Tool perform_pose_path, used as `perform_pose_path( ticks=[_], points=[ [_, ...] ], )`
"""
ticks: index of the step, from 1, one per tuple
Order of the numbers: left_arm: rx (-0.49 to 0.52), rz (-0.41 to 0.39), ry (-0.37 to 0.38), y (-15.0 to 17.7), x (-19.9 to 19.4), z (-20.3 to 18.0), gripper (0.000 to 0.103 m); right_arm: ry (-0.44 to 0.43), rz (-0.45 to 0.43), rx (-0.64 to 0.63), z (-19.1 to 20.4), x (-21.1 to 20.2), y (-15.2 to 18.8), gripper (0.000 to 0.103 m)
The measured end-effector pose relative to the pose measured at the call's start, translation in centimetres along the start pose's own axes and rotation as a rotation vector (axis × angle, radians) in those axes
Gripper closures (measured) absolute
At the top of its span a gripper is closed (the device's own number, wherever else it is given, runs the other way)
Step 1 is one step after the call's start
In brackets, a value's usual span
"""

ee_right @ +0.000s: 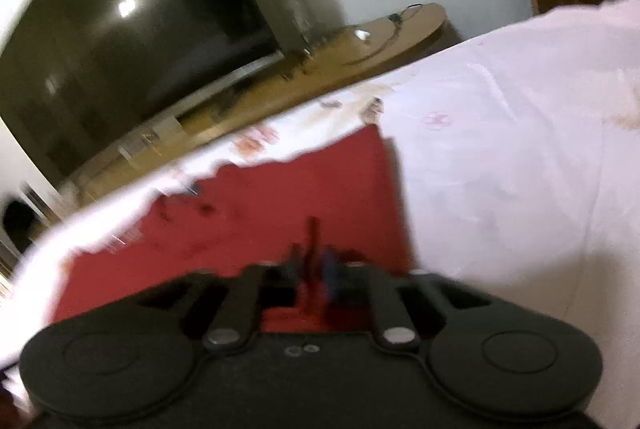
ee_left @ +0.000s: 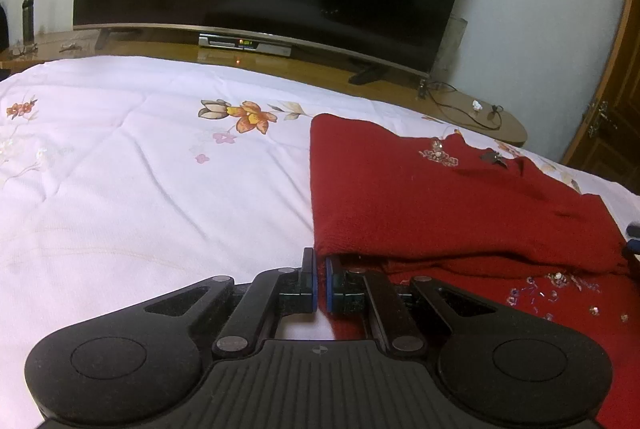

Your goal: Fold small clothes

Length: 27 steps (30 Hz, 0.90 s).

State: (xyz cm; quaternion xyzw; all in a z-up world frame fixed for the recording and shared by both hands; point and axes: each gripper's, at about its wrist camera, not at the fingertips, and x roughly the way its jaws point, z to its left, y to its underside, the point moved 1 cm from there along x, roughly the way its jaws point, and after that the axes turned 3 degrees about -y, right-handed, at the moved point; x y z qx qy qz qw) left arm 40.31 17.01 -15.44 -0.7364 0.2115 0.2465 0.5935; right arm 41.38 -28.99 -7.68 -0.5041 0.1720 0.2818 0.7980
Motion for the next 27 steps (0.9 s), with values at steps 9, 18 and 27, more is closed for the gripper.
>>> perform_pose_path(
  ticks=[9,18,27],
  points=[
    [-0.01,0.0,0.007,0.2,0.0,0.2,0.099,-0.087,0.054,0.151,0.2,0.9,1.0,0.065],
    [-0.006,-0.003,0.006,0.3,0.1,0.2,0.099,-0.093,0.075,0.214,-1.1,1.9,1.5,0.067],
    [0.006,-0.008,-0.004,0.4,0.0,-0.2,0.099,-0.082,-0.077,-0.044,3.5,-1.1,-0.4,0.093]
  ],
)
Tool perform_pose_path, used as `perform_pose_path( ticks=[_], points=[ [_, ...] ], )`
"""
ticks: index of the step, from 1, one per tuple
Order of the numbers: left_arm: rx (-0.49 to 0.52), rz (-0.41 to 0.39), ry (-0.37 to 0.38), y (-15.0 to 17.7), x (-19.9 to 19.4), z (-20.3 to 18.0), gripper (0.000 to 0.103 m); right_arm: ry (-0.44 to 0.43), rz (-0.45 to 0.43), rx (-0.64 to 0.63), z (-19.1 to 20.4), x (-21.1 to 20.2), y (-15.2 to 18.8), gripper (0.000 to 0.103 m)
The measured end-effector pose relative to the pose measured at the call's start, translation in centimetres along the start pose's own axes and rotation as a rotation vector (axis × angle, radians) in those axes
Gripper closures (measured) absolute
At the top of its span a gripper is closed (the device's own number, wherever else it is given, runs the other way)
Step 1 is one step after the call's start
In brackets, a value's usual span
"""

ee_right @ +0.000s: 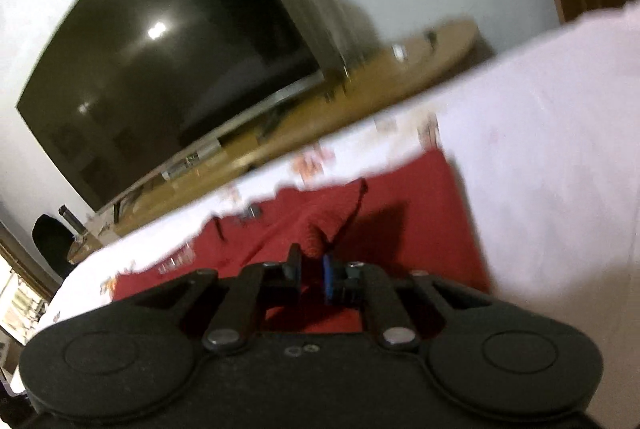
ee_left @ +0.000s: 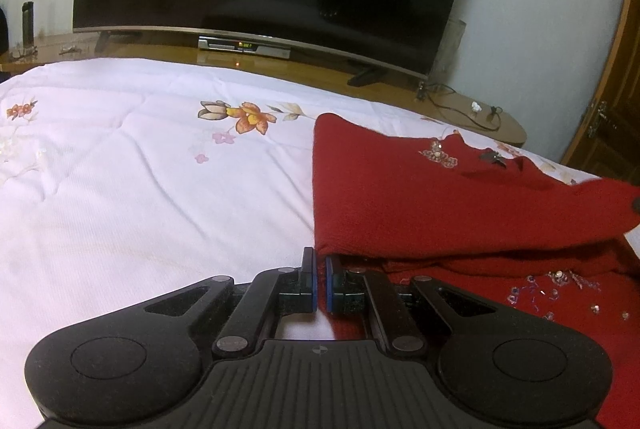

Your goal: Fold small clothes

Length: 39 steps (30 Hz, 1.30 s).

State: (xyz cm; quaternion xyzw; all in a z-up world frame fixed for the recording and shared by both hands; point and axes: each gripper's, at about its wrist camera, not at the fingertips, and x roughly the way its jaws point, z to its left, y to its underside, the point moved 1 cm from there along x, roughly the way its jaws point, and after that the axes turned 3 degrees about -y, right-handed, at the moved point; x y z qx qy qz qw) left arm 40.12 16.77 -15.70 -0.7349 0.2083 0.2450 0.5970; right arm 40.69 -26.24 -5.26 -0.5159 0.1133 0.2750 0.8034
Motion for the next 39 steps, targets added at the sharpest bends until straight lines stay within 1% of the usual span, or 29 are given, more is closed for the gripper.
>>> perform_pose_path(
  ticks=[2,4,8,9,13,14,15,16,17,18,19,21,23,25,28,29,30,31,32,33,34,36,38,39],
  points=[
    [0.001,0.0,-0.001,0.0,0.0,0.0,0.099,0.009,-0.019,-0.041,0.3,-0.8,-0.4,0.093],
    [0.008,0.0,-0.006,0.0,0.0,-0.2,0.099,0.037,0.001,-0.064,-0.2,-0.6,0.0,0.093],
    [0.025,0.002,-0.019,0.0,-0.1,-0.6,0.099,0.109,0.129,0.001,-3.2,2.5,2.1,0.092],
    [0.029,0.002,-0.021,0.0,-0.1,-0.7,0.099,0.098,0.119,0.008,-3.4,2.6,2.4,0.092],
    [0.037,0.015,-0.008,-0.3,-0.2,-0.7,0.098,0.108,0.119,-0.009,-2.9,2.5,2.5,0.091],
    [0.047,0.024,0.001,-0.4,-0.5,-0.6,0.096,0.109,0.122,-0.017,-2.8,2.4,2.4,0.085],
    [0.061,0.034,0.012,-0.5,-0.8,-0.3,0.09,0.11,0.115,-0.021,-2.8,2.1,2.2,0.081],
    [0.071,0.041,0.016,-0.7,-1.5,0.2,0.077,0.121,0.09,-0.036,-2.5,1.5,1.9,0.074],
    [0.07,0.032,0.02,-0.9,-2.2,0.8,0.07,0.129,0.065,-0.055,-2.4,1.0,1.7,0.073],
    [0.061,-0.003,0.033,-1.3,-3.0,1.4,0.063,0.132,0.042,-0.079,-2.2,0.3,1.4,0.073],
    [0.045,-0.036,0.046,-2.0,-3.6,1.8,0.063,0.126,0.027,-0.103,-2.1,-0.1,1.0,0.073],
    [0.017,-0.066,0.069,-3.5,-3.5,1.9,0.063,0.113,0.01,-0.137,-1.7,-0.3,0.3,0.073],
    [0.023,-0.081,0.089,-5.2,-2.2,0.7,0.063,0.096,0.021,-0.151,-1.3,0.4,-0.1,0.074],
    [0.061,-0.088,0.124,-6.4,-0.5,-1.4,0.063,0.077,0.043,-0.173,-0.5,1.6,-0.1,0.074],
    [0.123,-0.06,0.181,-7.0,2.7,-5.3,0.063,0.071,0.072,-0.239,0.9,3.4,0.5,0.074],
    [0.143,-0.05,0.186,-7.0,3.5,-6.0,0.062,0.069,0.082,-0.251,1.2,3.9,0.7,0.074],
    [0.165,-0.034,0.182,-7.0,4.4,-6.7,0.062,0.067,0.091,-0.258,1.4,4.5,0.9,0.074],
    [0.183,-0.011,0.158,-6.8,5.7,-7.1,0.063,0.067,0.1,-0.266,1.5,5.0,1.1,0.074],
    [0.193,0.004,0.119,-6.6,6.7,-7.2,0.063,0.074,0.107,-0.273,1.6,5.5,1.4,0.074],
    [0.2,0.016,0.062,-6.2,7.9,-6.8,0.063,0.083,0.115,-0.275,1.5,6.1,1.5,0.074],
    [0.191,-0.001,0.052,-6.0,8.1,-6.4,0.063,0.092,0.124,-0.273,1.3,6.6,1.6,0.074],
    [0.131,-0.002,0.06,-6.1,7.9,-5.6,0.063,0.096,0.123,-0.273,1.1,7.5,1.6,0.072],
    [0.148,-0.008,0.049,-5.9,7.8,-5.8,0.063,0.091,0.12,-0.28,1.2,7.9,1.6,0.063],
    [0.156,-0.008,0.046,-5.8,7.7,-5.9,0.063,0.086,0.118,-0.287,1.2,8.1,1.6,0.061]
  ],
)
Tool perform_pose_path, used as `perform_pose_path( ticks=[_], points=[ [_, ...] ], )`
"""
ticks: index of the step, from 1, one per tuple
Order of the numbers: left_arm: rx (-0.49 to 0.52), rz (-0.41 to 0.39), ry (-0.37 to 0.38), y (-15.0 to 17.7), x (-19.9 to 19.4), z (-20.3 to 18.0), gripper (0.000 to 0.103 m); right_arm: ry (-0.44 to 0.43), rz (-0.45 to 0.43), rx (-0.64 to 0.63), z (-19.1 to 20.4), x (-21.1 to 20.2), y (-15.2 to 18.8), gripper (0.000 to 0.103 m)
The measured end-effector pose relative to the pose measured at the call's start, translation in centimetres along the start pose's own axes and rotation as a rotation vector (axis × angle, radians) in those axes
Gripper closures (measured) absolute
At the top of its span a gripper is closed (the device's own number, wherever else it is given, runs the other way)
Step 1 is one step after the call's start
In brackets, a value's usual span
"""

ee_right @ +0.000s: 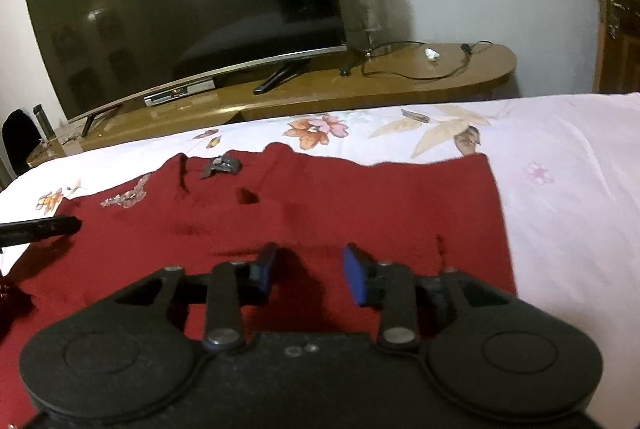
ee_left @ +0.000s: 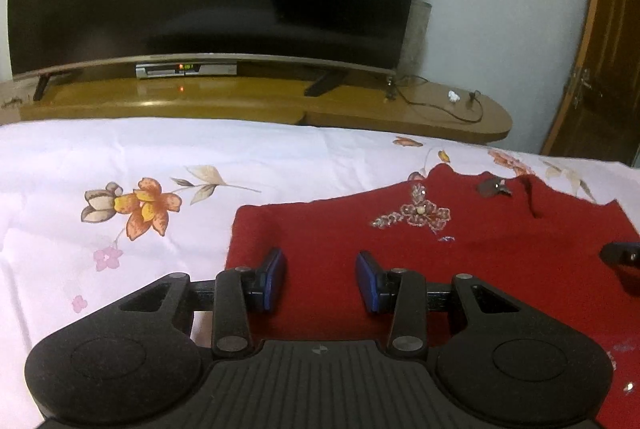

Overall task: Fold small clothes
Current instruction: 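Open both tools and reposition them over the sweater hem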

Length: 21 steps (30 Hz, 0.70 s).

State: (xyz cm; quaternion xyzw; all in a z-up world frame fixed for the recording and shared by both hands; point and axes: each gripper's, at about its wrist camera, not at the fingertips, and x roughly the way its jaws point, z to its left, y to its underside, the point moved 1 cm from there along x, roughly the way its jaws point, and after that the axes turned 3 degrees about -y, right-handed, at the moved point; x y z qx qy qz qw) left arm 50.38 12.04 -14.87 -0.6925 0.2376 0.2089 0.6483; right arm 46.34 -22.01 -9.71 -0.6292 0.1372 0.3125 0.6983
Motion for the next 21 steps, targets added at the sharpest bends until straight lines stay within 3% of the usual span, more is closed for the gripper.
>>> perform_pose_path(
  ticks=[5,8,10,11,14,18,21],
  points=[
    [0.005,-0.082,-0.026,-1.2,-0.8,0.2,0.063,-0.012,-0.018,-0.011,0.1,-0.9,-0.2,0.06],
    [0.01,0.01,-0.046,-1.7,1.9,0.9,0.063,0.0,-0.045,-0.002,-0.3,-1.3,-0.6,0.061],
    [-0.011,-0.003,-0.045,-1.9,2.1,1.2,0.063,0.03,0.018,0.002,-0.7,0.4,-0.5,0.061],
    [-0.022,-0.008,-0.05,-1.9,1.8,1.3,0.063,0.037,0.007,-0.012,-0.6,0.6,-0.5,0.061],
    [-0.005,-0.085,-0.102,-1.9,-0.2,1.5,0.062,0.033,-0.017,-0.009,-0.4,-0.3,-0.7,0.06],
    [-0.085,-0.013,-0.108,-1.8,1.0,3.9,0.063,0.044,-0.067,0.026,-1.5,-1.9,-0.6,0.06],
    [-0.219,0.03,-0.01,-1.7,2.1,5.7,0.064,0.071,-0.08,0.077,-2.8,-2.5,-0.6,0.061]
  ],
)
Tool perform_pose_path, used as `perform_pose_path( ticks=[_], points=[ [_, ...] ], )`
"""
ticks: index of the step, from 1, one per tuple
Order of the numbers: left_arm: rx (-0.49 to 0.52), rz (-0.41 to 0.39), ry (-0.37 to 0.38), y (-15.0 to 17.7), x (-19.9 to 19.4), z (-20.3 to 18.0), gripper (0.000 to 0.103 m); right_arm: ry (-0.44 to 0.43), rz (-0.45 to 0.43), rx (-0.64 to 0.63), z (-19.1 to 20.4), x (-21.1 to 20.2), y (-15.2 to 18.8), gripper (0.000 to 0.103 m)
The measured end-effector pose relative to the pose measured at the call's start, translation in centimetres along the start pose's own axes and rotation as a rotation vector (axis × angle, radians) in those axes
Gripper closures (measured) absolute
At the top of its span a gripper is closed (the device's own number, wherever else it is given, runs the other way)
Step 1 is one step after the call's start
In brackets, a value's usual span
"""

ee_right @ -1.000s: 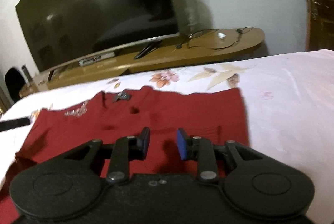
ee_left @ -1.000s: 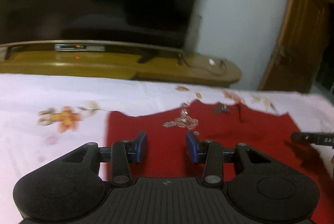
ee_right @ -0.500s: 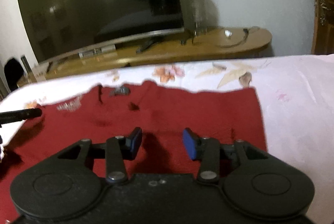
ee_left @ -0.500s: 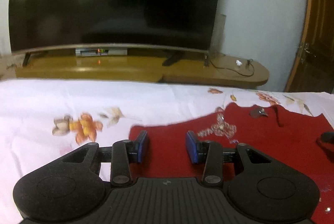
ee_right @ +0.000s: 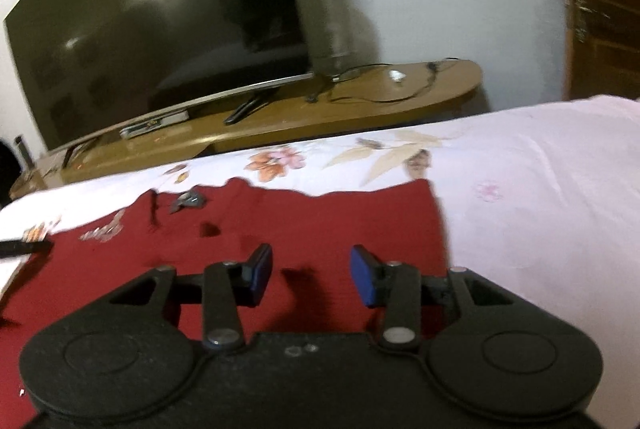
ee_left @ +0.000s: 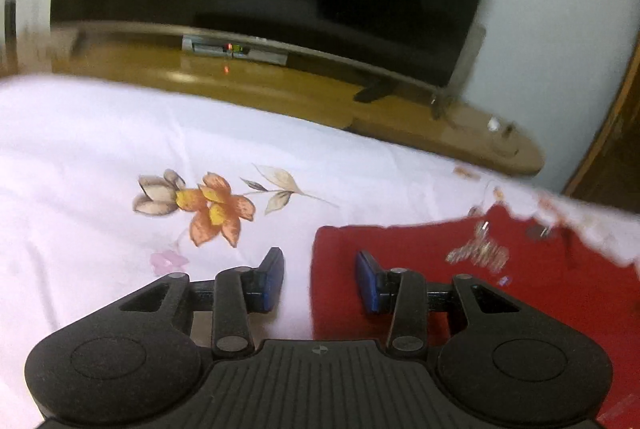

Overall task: Fold small clothes
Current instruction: 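Open both tools and reposition them over the sweater hem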

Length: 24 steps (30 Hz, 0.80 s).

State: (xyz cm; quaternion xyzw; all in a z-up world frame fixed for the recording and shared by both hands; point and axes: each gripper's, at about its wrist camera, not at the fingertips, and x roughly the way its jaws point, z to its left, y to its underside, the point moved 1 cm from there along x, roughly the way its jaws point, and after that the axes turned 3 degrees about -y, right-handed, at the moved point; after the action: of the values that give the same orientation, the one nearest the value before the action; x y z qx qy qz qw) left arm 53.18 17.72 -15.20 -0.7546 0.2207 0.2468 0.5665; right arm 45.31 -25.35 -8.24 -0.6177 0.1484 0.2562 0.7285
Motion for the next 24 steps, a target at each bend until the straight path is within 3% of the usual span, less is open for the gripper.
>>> perform_pose_path(
  ticks=[1,2,4,6,8,11,13,15,16,18,21,24],
  points=[
    [-0.039,0.014,0.028,-0.3,0.2,0.5,0.086,0.001,0.005,0.019,-0.3,0.1,0.0,0.061],
    [-0.085,0.039,0.07,-0.4,0.6,1.1,0.094,0.005,0.017,0.033,-0.6,0.2,0.1,0.061],
    [-0.121,0.033,0.083,-0.3,0.4,1.4,0.095,0.004,0.03,0.03,-0.7,0.5,0.3,0.061],
    [-0.078,-0.026,0.02,0.3,-0.5,0.7,0.096,0.013,0.033,0.003,-0.4,0.8,0.5,0.061],
    [-0.05,-0.035,-0.036,1.4,-0.4,0.2,0.095,0.015,0.032,-0.008,-0.2,0.9,0.7,0.06],
    [-0.023,-0.031,-0.067,1.0,-0.2,-0.3,0.09,0.019,0.033,-0.032,-0.1,1.2,1.1,0.059],
    [-0.038,-0.042,-0.078,0.8,-0.7,0.1,0.074,0.022,0.035,-0.047,0.1,1.3,1.1,0.058],
    [-0.023,-0.127,-0.152,0.5,-2.7,-0.3,0.061,0.021,0.036,-0.05,0.1,1.2,1.0,0.058],
    [-0.015,-0.176,-0.158,0.3,-3.7,-0.4,0.061,0.017,0.027,-0.041,0.0,0.9,0.9,0.058],
    [-0.001,-0.209,-0.1,-0.1,-4.6,-1.2,0.061,0.002,-0.004,-0.011,-0.2,0.2,0.7,0.059],
    [0.115,-0.15,-0.003,-0.2,-3.5,-3.8,0.061,-0.017,-0.037,0.009,-0.2,-0.4,0.7,0.059],
    [0.193,-0.028,-0.019,1.2,-0.4,-4.8,0.061,-0.037,-0.018,-0.036,0.8,0.1,0.8,0.06]
  ],
)
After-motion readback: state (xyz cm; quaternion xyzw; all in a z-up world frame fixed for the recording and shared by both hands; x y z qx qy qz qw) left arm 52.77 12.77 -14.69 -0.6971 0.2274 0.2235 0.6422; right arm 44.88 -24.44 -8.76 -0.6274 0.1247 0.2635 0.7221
